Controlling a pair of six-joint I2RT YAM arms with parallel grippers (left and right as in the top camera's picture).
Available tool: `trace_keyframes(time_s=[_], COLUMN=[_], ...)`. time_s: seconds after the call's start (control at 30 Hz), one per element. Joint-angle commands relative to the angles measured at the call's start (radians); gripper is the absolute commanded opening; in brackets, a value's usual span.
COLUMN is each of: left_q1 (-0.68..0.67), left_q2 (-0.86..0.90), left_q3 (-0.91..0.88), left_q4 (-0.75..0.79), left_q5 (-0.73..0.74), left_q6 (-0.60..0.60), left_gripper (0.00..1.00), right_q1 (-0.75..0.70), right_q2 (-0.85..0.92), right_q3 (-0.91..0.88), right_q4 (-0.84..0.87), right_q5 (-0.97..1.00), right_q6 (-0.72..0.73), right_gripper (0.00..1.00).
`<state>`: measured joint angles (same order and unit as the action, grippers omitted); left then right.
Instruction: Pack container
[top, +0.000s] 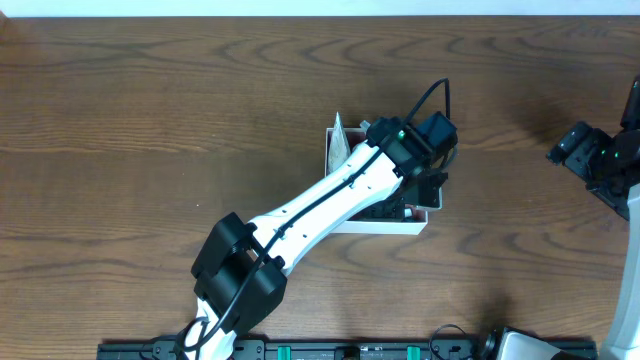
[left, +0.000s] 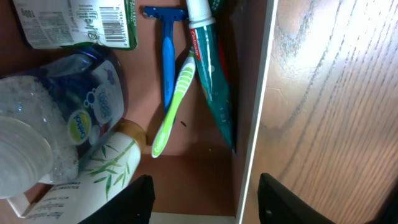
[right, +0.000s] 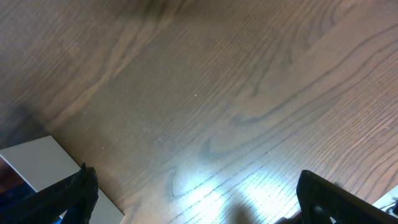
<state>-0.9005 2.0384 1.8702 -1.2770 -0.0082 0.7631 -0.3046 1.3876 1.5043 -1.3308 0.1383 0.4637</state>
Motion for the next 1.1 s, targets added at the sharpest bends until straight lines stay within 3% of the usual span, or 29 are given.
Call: trace_keyframes(time_s=[0.0,0.13,0.2,0.23,0.27,0.3,0.43,0.77,1.07], left_q1=[-0.019,-0.068,-0.093,-0.106,-0.114,-0.121,-0.119,-0.097,-0.097], left_q2=[-0.042,-0.139,-0.207,-0.245,-0.28,-0.321,-0.469,-0.748,-0.856], left_q3=[-0.007,-0.007,-0.007,-0.007,-0.007,-0.007,-0.007,-0.007,-0.007], left_q4=[-0.01,-0.027,-0.039,-0.048,-0.056,-0.064,-0.104,-0.208,-0.31], left_q5=[-0.011,-0.013,-0.03,-0.053,-0.08,-0.115,-0.205,-0.203,-0.206], left_q6=[0.003,0.003,0.002,-0.002,-0.01,-0.034,-0.165,-0.419,-0.418], left_gripper=[0.57,0.58,0.65,0.74,0.92,0.98,0.98,0.98,0.98], right_q1=[-0.006,-0.006,-0.006,-0.006,-0.006,-0.006,-0.006,-0.006,-0.006], right_q2=[0.0,0.0,0.0,0.0,0.0,0.0,0.0,0.0,0.0], right_q3=[0.012,0.013,0.012,0.012,0.013,0.013,0.013,0.012,0.013], right_q4=[-0.001,-0.001,0.0,-0.001,-0.001,-0.001,0.0,-0.001,-0.001], right_q5=[0.004,0.004,0.004,0.004,0.004,0.004,0.004,0.004,0.004], right_q6=[0.011,0.011,0.011,0.011,0.011,0.011,0.011,0.011,0.011], right_gripper=[0.99,0.99,0.99,0.99,0.99,0.99,0.99,0.99,0.99])
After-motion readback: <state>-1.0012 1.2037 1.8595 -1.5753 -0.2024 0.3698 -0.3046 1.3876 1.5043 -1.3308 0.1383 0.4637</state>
